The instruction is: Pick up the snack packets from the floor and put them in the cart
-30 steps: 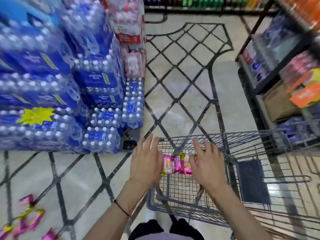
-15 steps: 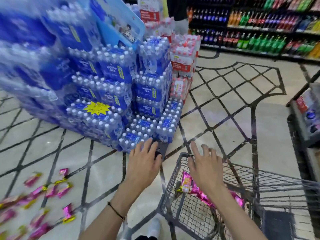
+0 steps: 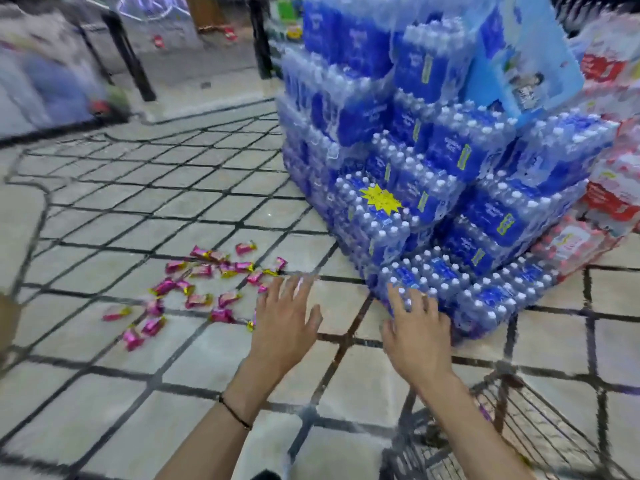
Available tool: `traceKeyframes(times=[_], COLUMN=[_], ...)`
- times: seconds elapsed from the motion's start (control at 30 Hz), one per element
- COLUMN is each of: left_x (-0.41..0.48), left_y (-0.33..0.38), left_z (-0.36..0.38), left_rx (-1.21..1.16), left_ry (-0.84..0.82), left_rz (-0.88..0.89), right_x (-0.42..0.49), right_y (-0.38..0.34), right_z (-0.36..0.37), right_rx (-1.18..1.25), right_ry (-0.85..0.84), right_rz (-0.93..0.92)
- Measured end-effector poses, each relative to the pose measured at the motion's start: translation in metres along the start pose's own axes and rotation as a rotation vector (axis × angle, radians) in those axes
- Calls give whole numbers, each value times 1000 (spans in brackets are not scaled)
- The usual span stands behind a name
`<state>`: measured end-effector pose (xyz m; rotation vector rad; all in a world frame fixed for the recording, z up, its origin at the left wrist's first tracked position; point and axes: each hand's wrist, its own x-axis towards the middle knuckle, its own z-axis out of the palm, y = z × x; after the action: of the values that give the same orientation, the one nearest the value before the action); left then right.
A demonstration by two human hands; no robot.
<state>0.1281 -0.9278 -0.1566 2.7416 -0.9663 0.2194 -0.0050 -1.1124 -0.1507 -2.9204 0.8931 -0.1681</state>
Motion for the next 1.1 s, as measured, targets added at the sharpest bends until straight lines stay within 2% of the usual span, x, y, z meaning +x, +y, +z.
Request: traceKeyframes(times=[0.3, 0.63, 0.87, 1.1], left_x=[-39, -74, -74, -27], left_y=[-167, -378, -476, -567], left_z=[-29, -79, -82, -58], left_rx=[21, 86, 108, 99], left_ry=[99, 76, 100, 89], left_rz=[-273, -530, -668, -749], right_x=[40, 63, 87, 161], right_y=[-193, -431, -538, -631], right_z=[26, 53, 78, 123], right_rx=[0, 68, 57, 65], right_ry=[39, -1, -33, -73], right_rz=[-330, -579, -702, -805])
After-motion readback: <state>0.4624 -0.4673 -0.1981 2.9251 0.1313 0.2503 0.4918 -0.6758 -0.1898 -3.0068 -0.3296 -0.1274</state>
